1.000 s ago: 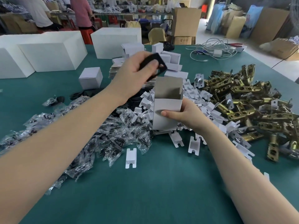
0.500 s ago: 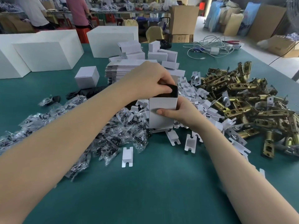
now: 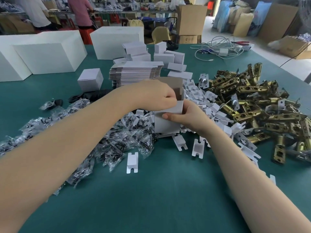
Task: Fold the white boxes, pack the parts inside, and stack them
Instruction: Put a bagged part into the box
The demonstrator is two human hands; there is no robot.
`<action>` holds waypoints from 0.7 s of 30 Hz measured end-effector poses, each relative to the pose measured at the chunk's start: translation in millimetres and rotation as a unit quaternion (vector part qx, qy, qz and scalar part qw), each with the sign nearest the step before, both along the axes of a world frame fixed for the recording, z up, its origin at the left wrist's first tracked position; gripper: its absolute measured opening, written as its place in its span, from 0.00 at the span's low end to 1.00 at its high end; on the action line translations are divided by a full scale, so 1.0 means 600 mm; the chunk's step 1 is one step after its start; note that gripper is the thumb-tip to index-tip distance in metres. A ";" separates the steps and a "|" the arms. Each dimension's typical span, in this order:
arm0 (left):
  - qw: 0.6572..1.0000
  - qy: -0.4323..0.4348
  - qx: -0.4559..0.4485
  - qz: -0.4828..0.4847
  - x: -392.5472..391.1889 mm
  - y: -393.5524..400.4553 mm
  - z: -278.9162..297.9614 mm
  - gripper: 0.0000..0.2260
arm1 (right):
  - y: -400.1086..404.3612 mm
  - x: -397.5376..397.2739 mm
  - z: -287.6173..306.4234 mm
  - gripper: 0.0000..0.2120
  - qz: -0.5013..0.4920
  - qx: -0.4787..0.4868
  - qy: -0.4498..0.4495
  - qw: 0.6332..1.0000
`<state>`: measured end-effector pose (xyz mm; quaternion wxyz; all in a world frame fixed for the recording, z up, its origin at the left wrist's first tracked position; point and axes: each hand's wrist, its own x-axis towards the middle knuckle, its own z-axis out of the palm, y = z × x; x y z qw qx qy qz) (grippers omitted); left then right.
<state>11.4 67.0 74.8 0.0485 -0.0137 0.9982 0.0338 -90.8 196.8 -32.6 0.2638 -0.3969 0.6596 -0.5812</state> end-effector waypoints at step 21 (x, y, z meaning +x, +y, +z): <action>0.979 -0.034 -0.002 0.201 0.095 -0.199 -0.107 0.13 | 0.000 0.000 -0.004 0.15 0.000 -0.015 -0.023 1.000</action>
